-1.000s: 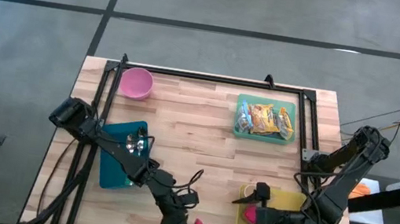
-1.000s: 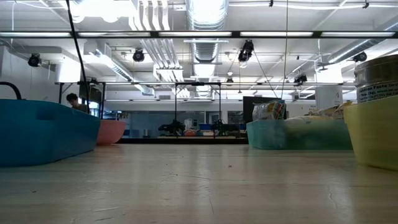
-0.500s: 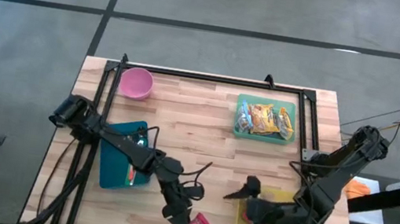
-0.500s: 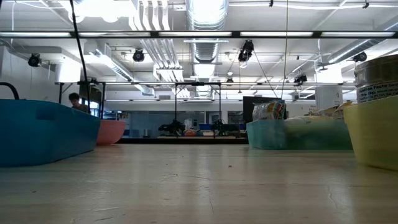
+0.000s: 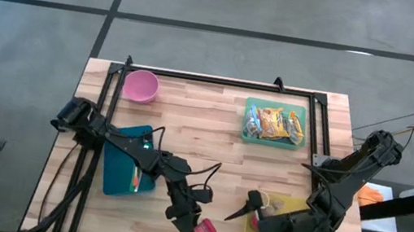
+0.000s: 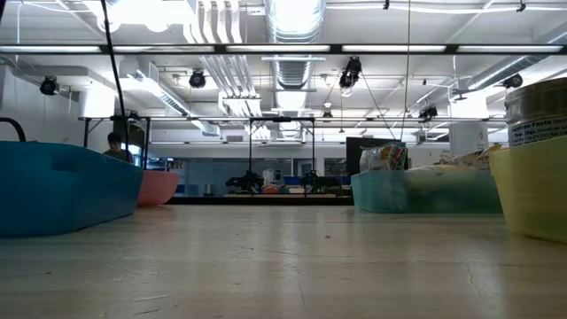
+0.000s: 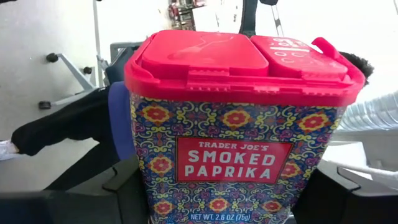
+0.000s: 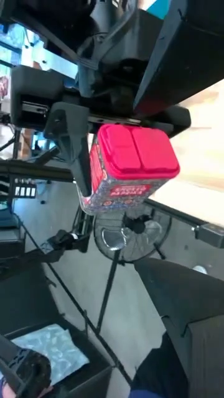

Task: Pick & Place Food Item
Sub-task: Put the red spice can into the yellow bin

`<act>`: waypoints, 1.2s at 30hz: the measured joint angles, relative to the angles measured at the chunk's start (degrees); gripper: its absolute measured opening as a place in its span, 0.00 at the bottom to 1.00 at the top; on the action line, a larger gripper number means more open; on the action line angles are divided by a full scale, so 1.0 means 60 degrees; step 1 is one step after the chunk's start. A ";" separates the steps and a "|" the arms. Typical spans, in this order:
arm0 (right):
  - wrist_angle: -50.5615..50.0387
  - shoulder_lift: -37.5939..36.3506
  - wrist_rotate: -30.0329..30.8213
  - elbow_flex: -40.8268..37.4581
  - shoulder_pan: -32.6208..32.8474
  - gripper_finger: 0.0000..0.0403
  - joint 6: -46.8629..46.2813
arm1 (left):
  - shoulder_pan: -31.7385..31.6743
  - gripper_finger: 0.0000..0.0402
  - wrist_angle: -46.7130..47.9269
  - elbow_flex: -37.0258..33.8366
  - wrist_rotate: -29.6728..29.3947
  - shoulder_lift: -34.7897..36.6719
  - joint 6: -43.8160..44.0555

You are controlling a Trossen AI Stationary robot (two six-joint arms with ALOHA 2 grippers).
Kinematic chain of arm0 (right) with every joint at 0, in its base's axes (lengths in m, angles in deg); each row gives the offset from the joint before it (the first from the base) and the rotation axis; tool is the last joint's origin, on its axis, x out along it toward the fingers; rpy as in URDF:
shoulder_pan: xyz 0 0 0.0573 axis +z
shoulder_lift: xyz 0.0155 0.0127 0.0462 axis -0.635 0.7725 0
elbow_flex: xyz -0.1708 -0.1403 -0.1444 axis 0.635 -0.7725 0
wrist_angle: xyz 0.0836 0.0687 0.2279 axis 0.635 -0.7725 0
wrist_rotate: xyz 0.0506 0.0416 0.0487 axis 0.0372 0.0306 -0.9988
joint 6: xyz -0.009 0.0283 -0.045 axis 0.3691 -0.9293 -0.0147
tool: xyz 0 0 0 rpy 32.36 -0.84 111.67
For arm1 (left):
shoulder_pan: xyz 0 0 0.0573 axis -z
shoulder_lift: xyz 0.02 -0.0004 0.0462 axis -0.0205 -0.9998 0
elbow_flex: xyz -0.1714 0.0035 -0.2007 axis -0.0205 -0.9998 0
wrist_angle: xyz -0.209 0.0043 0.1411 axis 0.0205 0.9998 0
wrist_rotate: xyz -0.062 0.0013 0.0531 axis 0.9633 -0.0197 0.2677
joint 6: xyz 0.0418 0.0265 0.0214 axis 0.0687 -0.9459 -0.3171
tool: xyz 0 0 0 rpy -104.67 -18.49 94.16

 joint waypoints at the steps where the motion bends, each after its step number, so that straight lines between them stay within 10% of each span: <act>1: -0.0006 0.0013 0.0001 0.0000 -0.0048 0.96 0.0103 | -0.0010 0.72 0.0004 0.0000 0.0009 0.0000 -0.0004; 36: 0.1831 0.1093 -0.2338 0.0011 -0.1743 0.96 0.1865 | -0.0642 0.72 -0.0367 -0.0004 0.2437 0.0151 -0.0186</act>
